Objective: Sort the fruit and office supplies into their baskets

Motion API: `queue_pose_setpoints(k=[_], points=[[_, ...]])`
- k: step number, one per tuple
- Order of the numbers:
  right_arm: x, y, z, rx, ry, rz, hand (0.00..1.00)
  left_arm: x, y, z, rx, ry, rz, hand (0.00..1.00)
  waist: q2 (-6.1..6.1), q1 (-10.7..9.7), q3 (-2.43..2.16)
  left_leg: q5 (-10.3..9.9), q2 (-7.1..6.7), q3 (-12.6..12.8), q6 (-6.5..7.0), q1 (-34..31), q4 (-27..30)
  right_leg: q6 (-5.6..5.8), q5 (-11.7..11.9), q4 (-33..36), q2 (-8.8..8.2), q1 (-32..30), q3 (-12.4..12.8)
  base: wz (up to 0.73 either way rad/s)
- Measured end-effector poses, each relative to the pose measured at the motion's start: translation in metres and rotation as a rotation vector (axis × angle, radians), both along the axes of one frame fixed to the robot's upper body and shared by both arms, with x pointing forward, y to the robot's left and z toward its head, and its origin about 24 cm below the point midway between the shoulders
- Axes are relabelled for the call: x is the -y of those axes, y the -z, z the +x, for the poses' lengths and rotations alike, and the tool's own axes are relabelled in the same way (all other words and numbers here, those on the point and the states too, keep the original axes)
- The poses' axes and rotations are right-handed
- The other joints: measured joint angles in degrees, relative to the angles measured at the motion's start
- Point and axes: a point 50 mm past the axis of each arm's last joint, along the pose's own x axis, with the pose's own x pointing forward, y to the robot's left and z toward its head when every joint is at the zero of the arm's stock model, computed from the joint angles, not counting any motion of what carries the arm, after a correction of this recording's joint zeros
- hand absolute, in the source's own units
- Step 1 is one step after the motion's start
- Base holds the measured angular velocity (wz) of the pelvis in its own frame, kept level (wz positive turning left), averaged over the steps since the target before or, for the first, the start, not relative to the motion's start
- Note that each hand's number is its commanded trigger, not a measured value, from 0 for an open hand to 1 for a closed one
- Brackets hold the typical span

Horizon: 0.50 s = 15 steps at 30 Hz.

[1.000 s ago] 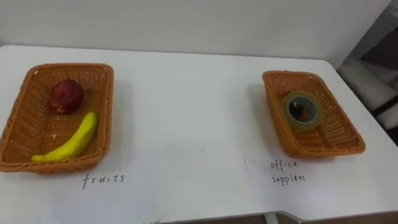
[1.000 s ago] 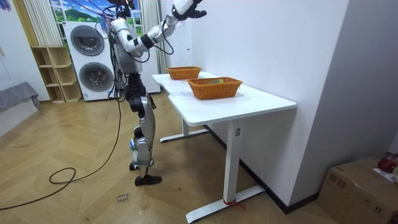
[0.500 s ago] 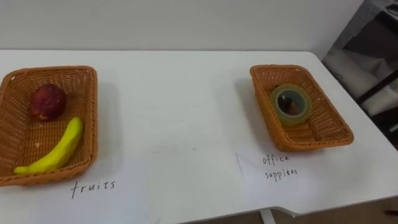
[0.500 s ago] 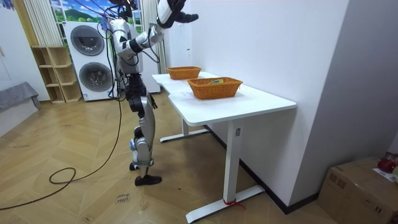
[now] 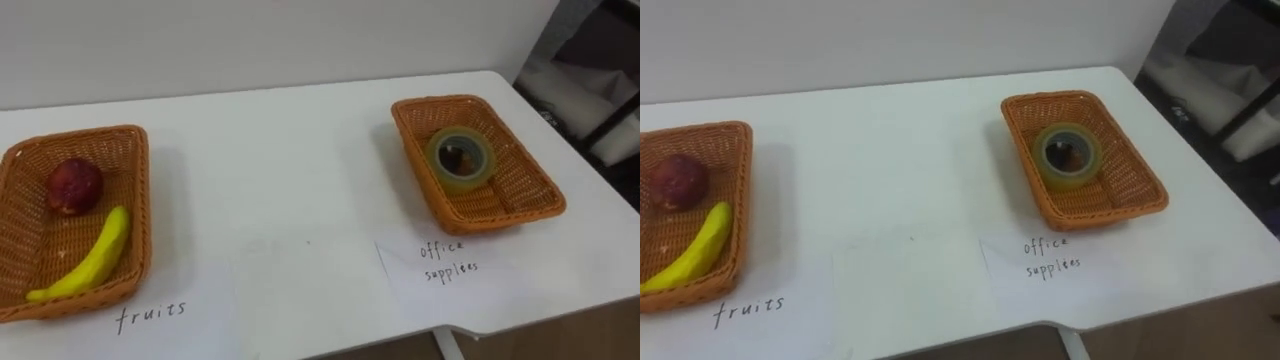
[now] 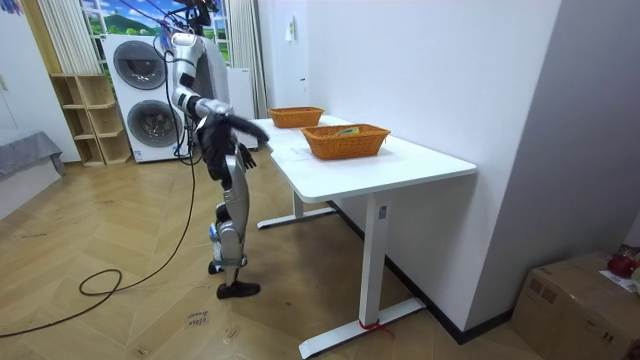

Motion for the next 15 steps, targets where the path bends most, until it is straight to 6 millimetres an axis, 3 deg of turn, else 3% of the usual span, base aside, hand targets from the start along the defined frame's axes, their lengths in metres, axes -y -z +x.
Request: queue_pose_setpoints(k=[6, 15], points=[[-0.008, 0.038, -0.038, -0.014, 0.219, 0.2, 0.0, 0.003, 0.001, -0.001, 0.008, -0.024, -0.013, 0.0, 0.35, -0.7, 0.01, 0.0, -0.02, 0.0, -0.08, -0.1, -0.1, 0.0, -0.4, 0.1, 0.04, -0.1, 0.0, 0.01], [-0.022, 0.071, -0.082, -0.123, 0.36, 0.335, 0.0, 0.002, -0.002, 0.006, 0.049, -0.022, -0.009, 0.0, 0.77, -1.7, -0.21, 0.0, -0.07, 0.0, -0.08, -0.8, 0.0, -0.01, -0.5, 0.2, 0.06, -0.9, 0.1, 0.0]])
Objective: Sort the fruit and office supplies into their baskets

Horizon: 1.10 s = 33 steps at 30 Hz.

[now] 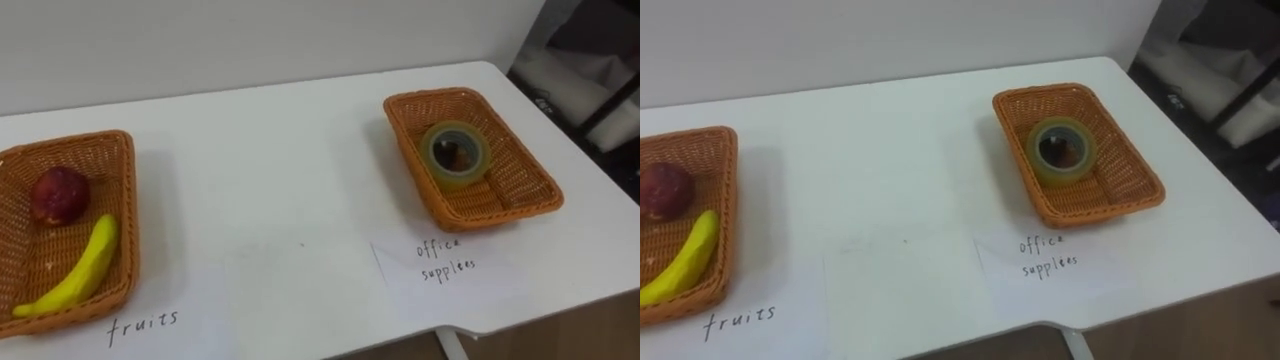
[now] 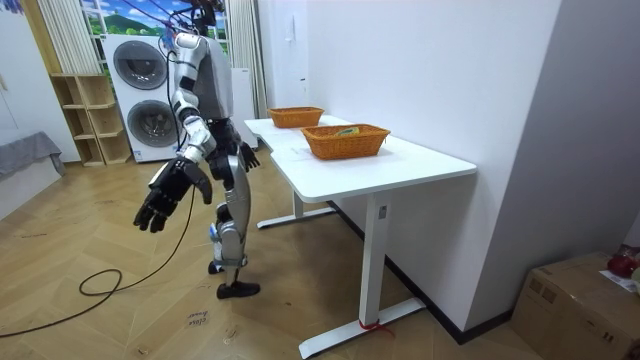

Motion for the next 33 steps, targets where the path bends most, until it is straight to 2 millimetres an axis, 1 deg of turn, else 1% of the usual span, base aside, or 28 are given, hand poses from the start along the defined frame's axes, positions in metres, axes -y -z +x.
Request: queue_pose_setpoints(k=[1, 2, 3, 4, 6, 7, 9, 10, 11, 13, 14, 15, 16, 18, 19, 20, 21, 22, 24, 25, 26, 27, 28, 29, 33], points=[[-0.003, 0.003, -0.002, -0.006, 0.005, 0.013, 0.0, 0.0, 0.0, 0.001, 0.003, 0.001, -0.001, 0.0, -0.02, 0.0, 0.01, 0.0, 0.0, 0.0, 0.0, 0.0, 0.0, 0.0, 0.0, 0.0, 0.0, 0.0, 0.0, 0.0], [-0.01, 0.01, -0.007, -0.02, 0.015, 0.045, 0.0, 0.001, 0.0, 0.003, 0.008, 0.003, -0.005, 0.0, 0.03, 0.1, 0.07, 0.0, -0.01, 0.0, 0.0, 0.0, 0.0, 0.01, 0.0, 0.0, 0.0, 0.0, 0.1, 0.0], [-0.018, 0.02, -0.016, -0.033, 0.037, 0.093, 0.0, 0.003, 0.001, 0.004, 0.011, 0.004, -0.01, 0.0, 0.03, 0.2, 0.12, 0.0, -0.04, 0.0, -0.01, 0.0, -0.1, 0.04, -0.2, 0.0, 0.0, 0.0, 0.2, 0.0], [-0.023, 0.024, -0.02, -0.032, 0.053, 0.12, 0.0, 0.003, 0.001, 0.004, 0.012, 0.003, -0.012, 0.0, -0.01, 0.3, 0.1, 0.0, -0.04, 0.0, -0.01, 0.0, -0.1, 0.04, -0.3, 0.0, 0.0, 0.0, 0.2, 0.0], [-0.044, 0.042, -0.032, -0.04, 0.097, 0.215, 0.0, 0.006, 0.003, -0.002, -0.011, -0.006, -0.023, 0.0, 0.16, 0.6, 0.02, -0.1, -0.05, -0.1, -0.11, 0.0, -0.1, 0.04, -0.4, 0.1, 0.07, -0.2, 0.4, -0.02], [-0.049, 0.046, -0.035, -0.052, 0.098, 0.24, 0.0, 0.007, 0.004, -0.004, -0.02, -0.009, -0.027, 0.0, 0.15, 0.7, -0.05, -0.1, -0.06, -0.2, -0.11, 0.0, -0.2, 0.04, -0.4, 0.2, 0.09, -0.2, 0.5, 0.0], [-0.071, 0.062, -0.046, -0.087, 0.069, 0.342, 0.0, 0.012, 0.007, -0.007, -0.043, -0.017, -0.054, 0.0, 0.44, 1.7, -0.07, -0.1, -0.08, -0.2, -0.11, 0.1, -0.1, 0.04, -0.4, 0.2, 0.09, -0.2, 0.6, 0.0], [-0.076, 0.065, -0.047, -0.093, 0.052, 0.36, 0.0, 0.014, 0.007, -0.006, -0.043, -0.022, -0.065, 0.0, 0.47, 1.8, -0.08, -0.1, -0.11, -0.2, -0.11, 0.1, -0.1, 0.04, -0.4, 0.2, 0.05, -0.2, 0.6, 0.0], [-0.085, 0.071, -0.051, -0.096, 0.013, 0.404, 0.0, 0.016, 0.009, -0.011, -0.054, -0.044, -0.085, 0.0, 0.53, 1.9, -0.07, -0.1, -0.15, -0.5, -0.1, 0.1, -0.1, 0.08, -0.5, 0.1, -0.04, -0.1, 0.3, 0.07], [-0.097, 0.079, -0.05, -0.107, -0.107, 0.459, 0.0, 0.018, 0.01, -0.014, -0.061, -0.078, -0.106, 0.0, 0.6, 2.1, -0.11, -0.1, -0.13, -0.7, -0.1, 0.3, -0.1, 0.07, -0.6, 0.1, -0.11, 0.3, 0.0, 0.04], [-0.104, 0.083, -0.048, -0.142, -0.249, 0.493, 0.0, 0.019, 0.011, -0.018, -0.08, -0.074, -0.115, 0.0, 0.63, 2.5, -0.09, -0.1, -0.1, -0.6, -0.11, 0.6, -0.1, 0.07, -0.6, -0.1, -0.06, 0.5, -0.1, -0.06], [-0.11, 0.087, -0.046, -0.209, -0.448, 0.521, 0.0, 0.02, 0.011, -0.017, -0.089, -0.051, -0.117, 0.0, 0.63, 3.5, -0.07, -0.1, -0.09, -0.4, -0.14, 0.9, -0.1, 0.04, -0.6, -0.2, -0.06, 0.3, 0.0, -0.06], [-0.113, 0.088, -0.043, -0.236, -0.548, 0.534, 0.0, 0.02, 0.011, -0.013, -0.084, -0.044, -0.115, 0.0, 0.56, 4.0, -0.05, -0.2, -0.09, -0.4, -0.15, 0.9, -0.1, 0.02, -0.7, -0.2, -0.04, 0.2, 0.0, -0.07], [-0.124, 0.094, -0.028, -0.338, -0.945, 0.577, 0.0, 0.02, 0.012, -0.012, -0.097, -0.037, -0.115, 0.0, 0.57, 6.5, 0.0, -0.2, 0.23, -0.2, -0.22, 1.2, -0.1, -0.07, -0.6, -0.1, 0.02, 0.3, 0.0, -0.04], [-0.127, 0.095, -0.021, -0.357, -1.037, 0.586, 0.0, 0.02, 0.012, -0.01, -0.099, -0.031, -0.116, 0.0, 0.6, 6.9, 0.01, -0.2, 0.19, -0.3, -0.22, 1.1, -0.1, -0.11, -0.6, -0.1, 0.01, 0.3, -0.1, 0.04], [-0.133, 0.097, -0.013, -0.373, -1.168, 0.603, 0.0, 0.021, 0.013, -0.009, -0.107, -0.021, -0.117, 0.0, 0.69, 7.3, 0.04, -0.2, 0.1, -0.5, -0.22, 1.1, 0.0, -0.12, -0.6, -0.1, 0.0, 0.4, -0.2, 0.12], [-0.136, 0.099, -0.004, -0.363, -1.257, 0.613, 0.0, 0.023, 0.014, -0.009, -0.11, -0.013, -0.12, 0.0, 0.81, 7.8, 0.07, -0.2, -0.01, -0.9, -0.21, 1.3, 0.0, -0.12, -0.6, -0.2, -0.01, 0.9, -0.4, 0.17], [-0.138, 0.099, 0.0, -0.354, -1.289, 0.617, 0.0, 0.023, 0.014, -0.01, -0.112, -0.013, -0.121, 0.0, 0.85, 8.0, 0.11, -0.2, -0.02, -1.2, -0.21, 1.5, 0.0, -0.11, -0.6, -0.3, -0.02, 1.4, -0.6, 0.19], [-0.144, 0.099, 0.015, -0.357, -1.446, 0.62, 0.0, 0.023, 0.014, -0.01, -0.119, -0.007, -0.118, 0.0, 0.92, 8.7, 0.18, -0.3, 0.01, -2.0, -0.33, 1.9, -0.1, -0.12, -0.7, -1.1, 0.01, 2.2, -1.1, 0.17], [-0.145, 0.1, 0.017, -0.361, -1.477, 0.621, 0.0, 0.023, 0.014, -0.012, -0.124, -0.006, -0.119, 0.0, 0.95, 8.8, 0.2, -0.4, 0.02, -2.1, -0.35, 1.9, -0.1, -0.12, -0.7, -1.2, 0.03, 2.3, -1.2, 0.11], [-0.148, 0.1, 0.022, -0.368, -1.537, 0.621, 0.0, 0.024, 0.015, -0.014, -0.137, 0.002, -0.118, 0.0, 1.07, 9.3, 0.27, -0.4, 0.06, -2.2, -0.38, 1.8, -0.1, -0.13, -0.7, -1.1, 0.07, 2.4, -1.3, 0.05], [-0.15, 0.1, 0.023, -0.389, -1.585, 0.626, 0.0, 0.026, 0.015, -0.015, -0.148, 0.015, -0.111, 0.0, 1.14, 10.0, 0.38, -0.4, 0.09, -2.2, -0.42, 1.8, -0.1, -0.13, -0.7, -1.2, 0.11, 2.5, -1.3, 0.05], [-0.151, 0.1, 0.022, -0.397, -1.596, 0.631, 0.0, 0.026, 0.015, -0.016, -0.152, 0.021, -0.108, 0.0, 1.21, 10.1, 0.47, -0.4, 0.09, -2.4, -0.43, 1.9, -0.1, -0.14, -0.7, -1.3, 0.12, 2.7, -1.3, 0.09], [-0.151, 0.101, 0.021, -0.401, -1.599, 0.638, 0.0, 0.028, 0.016, -0.02, -0.172, 0.032, -0.109, 0.0, 1.37, 10.1, 0.65, -0.4, 0.06, -2.6, -0.41, 1.9, -0.1, -0.13, -0.7, -1.7, 0.07, 3.2, -1.6, 0.14], [-0.151, 0.101, 0.02, -0.4, -1.594, 0.641, 0.0, 0.032, 0.017, -0.025, -0.197, 0.043, -0.114, 0.0, 1.62, 10.0, 0.92, -0.4, -0.03, -3.5, -0.4, 1.8, -0.1, -0.09, -0.7, -2.3, 0.03, 3.8, -2.0, 0.1]])
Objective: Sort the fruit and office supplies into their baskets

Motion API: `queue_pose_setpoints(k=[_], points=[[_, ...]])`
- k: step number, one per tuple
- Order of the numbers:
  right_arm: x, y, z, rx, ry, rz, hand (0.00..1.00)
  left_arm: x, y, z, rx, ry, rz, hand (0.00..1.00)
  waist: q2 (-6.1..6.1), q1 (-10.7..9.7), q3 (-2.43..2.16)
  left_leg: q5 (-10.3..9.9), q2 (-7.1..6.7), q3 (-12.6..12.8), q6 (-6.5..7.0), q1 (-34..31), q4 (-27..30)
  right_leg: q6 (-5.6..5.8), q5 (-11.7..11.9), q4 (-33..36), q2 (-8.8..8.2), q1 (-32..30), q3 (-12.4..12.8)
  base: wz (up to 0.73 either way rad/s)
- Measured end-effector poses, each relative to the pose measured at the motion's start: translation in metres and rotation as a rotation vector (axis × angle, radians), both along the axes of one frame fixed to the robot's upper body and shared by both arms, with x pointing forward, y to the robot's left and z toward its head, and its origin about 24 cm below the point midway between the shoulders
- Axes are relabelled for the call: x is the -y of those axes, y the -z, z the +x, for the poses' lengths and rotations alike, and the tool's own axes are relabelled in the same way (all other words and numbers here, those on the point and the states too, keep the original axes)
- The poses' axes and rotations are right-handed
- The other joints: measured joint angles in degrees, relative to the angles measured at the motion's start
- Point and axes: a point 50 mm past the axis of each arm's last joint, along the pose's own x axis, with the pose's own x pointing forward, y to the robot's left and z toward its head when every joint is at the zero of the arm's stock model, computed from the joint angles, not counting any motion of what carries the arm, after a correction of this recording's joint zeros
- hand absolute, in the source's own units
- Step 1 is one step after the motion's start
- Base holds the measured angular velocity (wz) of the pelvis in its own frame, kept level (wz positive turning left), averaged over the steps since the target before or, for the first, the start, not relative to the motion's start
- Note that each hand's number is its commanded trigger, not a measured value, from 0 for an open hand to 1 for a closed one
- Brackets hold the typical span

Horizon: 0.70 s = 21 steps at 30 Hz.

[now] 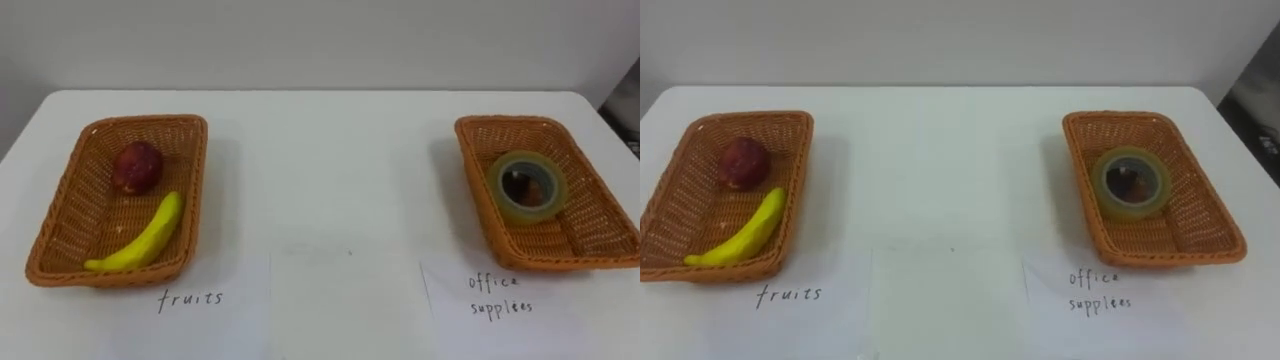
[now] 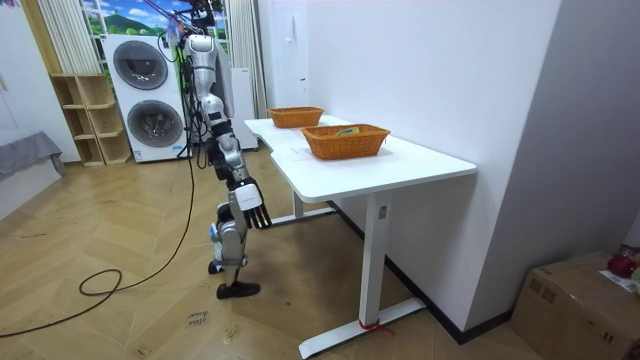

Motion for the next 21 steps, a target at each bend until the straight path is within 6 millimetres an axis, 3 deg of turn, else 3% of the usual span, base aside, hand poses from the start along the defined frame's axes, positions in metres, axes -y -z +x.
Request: queue_pose_setpoints(k=[21], points=[[-0.001, 0.0, -0.003, 0.012, 0.0, 0.001, 0.0, 0.008, 0.002, 0.01, -0.001, 0.079, -0.012, 0.0, 0.04, 0.0, -0.26, 0.0, -0.1, -0.3, 0.0, -0.2, 0.7, 0.01, 0.0, -0.8, -0.08, 0.5, 0.0, 0.01]])
